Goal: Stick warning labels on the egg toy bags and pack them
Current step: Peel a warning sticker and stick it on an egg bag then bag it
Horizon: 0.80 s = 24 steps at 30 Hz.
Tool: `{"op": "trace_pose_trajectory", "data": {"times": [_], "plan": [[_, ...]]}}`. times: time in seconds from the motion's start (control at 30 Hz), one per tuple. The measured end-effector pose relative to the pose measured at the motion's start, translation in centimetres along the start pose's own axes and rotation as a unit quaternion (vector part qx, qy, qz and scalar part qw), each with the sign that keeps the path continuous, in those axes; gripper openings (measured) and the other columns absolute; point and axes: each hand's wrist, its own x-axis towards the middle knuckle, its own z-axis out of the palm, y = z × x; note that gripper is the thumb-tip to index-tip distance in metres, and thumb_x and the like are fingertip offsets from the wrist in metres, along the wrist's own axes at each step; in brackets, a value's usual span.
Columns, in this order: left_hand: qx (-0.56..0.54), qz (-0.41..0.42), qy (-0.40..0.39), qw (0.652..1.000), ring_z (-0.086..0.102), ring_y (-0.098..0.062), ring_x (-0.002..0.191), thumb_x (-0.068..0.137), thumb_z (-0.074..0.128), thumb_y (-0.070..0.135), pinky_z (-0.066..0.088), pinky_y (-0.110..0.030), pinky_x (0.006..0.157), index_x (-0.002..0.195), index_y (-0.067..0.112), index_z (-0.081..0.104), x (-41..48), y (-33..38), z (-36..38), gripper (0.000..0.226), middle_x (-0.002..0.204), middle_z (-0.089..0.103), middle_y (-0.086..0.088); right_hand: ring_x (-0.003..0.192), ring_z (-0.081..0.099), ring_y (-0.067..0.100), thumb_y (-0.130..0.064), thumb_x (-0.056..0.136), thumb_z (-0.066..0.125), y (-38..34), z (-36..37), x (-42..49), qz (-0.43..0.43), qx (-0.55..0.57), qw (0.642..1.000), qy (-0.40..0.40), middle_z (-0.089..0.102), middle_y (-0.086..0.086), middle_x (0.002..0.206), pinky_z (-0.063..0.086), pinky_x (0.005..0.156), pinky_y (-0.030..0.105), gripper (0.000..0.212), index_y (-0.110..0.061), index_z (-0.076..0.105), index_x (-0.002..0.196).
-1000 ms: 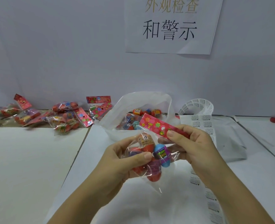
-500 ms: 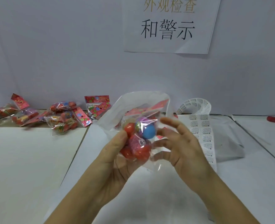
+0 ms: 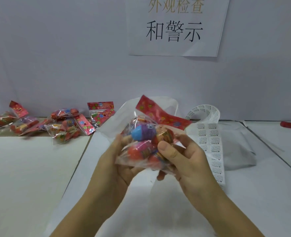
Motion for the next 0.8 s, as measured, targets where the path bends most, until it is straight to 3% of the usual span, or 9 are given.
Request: {"op": "trace_pose_trajectory", "data": {"times": [0.1,0.23,0.33,0.4,0.47,0.53,0.6,0.67,0.8], "plan": [[-0.001,-0.024,-0.013,1.000,0.072,-0.033,0.099,0.059,0.081,0.062,0.060,-0.035,0.072,0.115,0.012,0.070,-0.2,0.4,0.4,0.076,0.111,0.073,-0.015,0.062,0.070,0.023,-0.032,0.068,0.078,-0.6,-0.5,0.2,-0.004,-0.068,0.997,0.023,0.074,0.011,0.078,0.051,0.044,0.028,0.046,-0.020,0.060,0.109],[0.083,0.022,0.035,0.996,0.074,-0.032,0.087,0.062,0.091,0.018,0.060,-0.031,0.065,0.127,0.029,0.054,-0.3,-0.1,0.9,0.076,0.101,0.076,-0.011,0.066,0.072,0.018,-0.042,0.067,0.074,-0.3,-0.3,0.1,0.015,-0.133,0.991,0.010,0.074,0.003,0.078,0.053,0.046,0.029,0.060,-0.028,0.051,0.121],[0.063,0.050,0.057,0.995,0.075,-0.034,0.081,0.060,0.082,0.018,0.060,-0.034,0.059,0.131,0.031,0.051,-0.2,-0.2,0.6,0.079,0.099,0.075,-0.013,0.069,0.069,0.009,-0.064,0.074,0.065,-1.3,-1.1,0.5,0.032,-0.172,0.984,0.044,0.069,-0.004,0.096,0.051,0.046,0.027,0.053,-0.047,0.040,0.118],[0.055,0.069,0.078,0.993,0.075,-0.034,0.080,0.060,0.077,0.024,0.059,-0.033,0.054,0.138,0.042,0.042,-0.1,-0.1,0.4,0.087,0.101,0.075,-0.014,0.067,0.065,0.008,-0.073,0.072,0.059,-3.0,-3.0,1.0,0.000,-0.307,0.944,0.121,0.063,-0.010,0.096,0.050,0.049,0.029,0.053,-0.049,0.039,0.116],[0.071,0.096,0.086,0.989,0.074,-0.035,0.082,0.065,0.075,0.029,0.058,-0.034,0.052,0.132,0.061,0.037,0.0,0.0,0.2,0.083,0.110,0.072,-0.016,0.067,0.062,0.012,-0.067,0.072,0.059,-5.0,-6.1,1.1,-0.035,-0.433,0.876,0.210,0.063,-0.010,0.086,0.052,0.055,0.034,0.047,-0.044,0.045,0.110],[0.102,0.126,0.101,0.982,0.074,-0.036,0.084,0.074,0.068,0.031,0.057,-0.034,0.048,0.121,0.059,0.048,0.0,0.0,0.0,0.058,0.120,0.066,-0.015,0.064,0.064,0.017,-0.064,0.070,0.063,-6.8,-9.2,0.6,0.054,-0.499,0.832,0.237,0.064,-0.005,0.084,0.052,0.051,0.033,0.049,-0.032,0.050,0.105],[0.154,0.158,0.108,0.969,0.071,-0.035,0.093,0.084,0.061,0.031,0.057,-0.034,0.047,0.105,0.049,0.061,0.1,-0.1,-0.2,0.028,0.126,0.061,-0.012,0.058,0.066,0.022,-0.071,0.064,0.065,-7.5,-10.8,-0.1,0.254,-0.547,0.780,0.165,0.068,0.003,0.084,0.050,0.044,0.028,0.062,-0.023,0.055,0.101],[0.232,0.176,0.107,0.951,0.067,-0.028,0.101,0.095,0.055,0.022,0.058,-0.034,0.050,0.090,0.042,0.070,0.1,-0.2,-0.3,0.025,0.124,0.057,-0.005,0.053,0.068,0.023,-0.071,0.058,0.070,-7.0,-11.5,-0.3,0.377,-0.544,0.744,0.093,0.071,0.009,0.085,0.049,0.045,0.026,0.069,-0.021,0.055,0.104],[0.330,0.163,0.078,0.927,0.065,-0.010,0.091,0.087,0.071,0.021,0.058,-0.026,0.053,0.081,0.036,0.075,-0.5,-1.1,0.1,0.016,0.123,0.048,0.006,0.054,0.066,0.022,-0.027,0.060,0.091,-5.6,-11.5,0.5,0.355,-0.464,0.811,0.036,0.071,0.013,0.087,0.053,0.051,0.030,0.077,-0.033,0.041,0.118]]}}
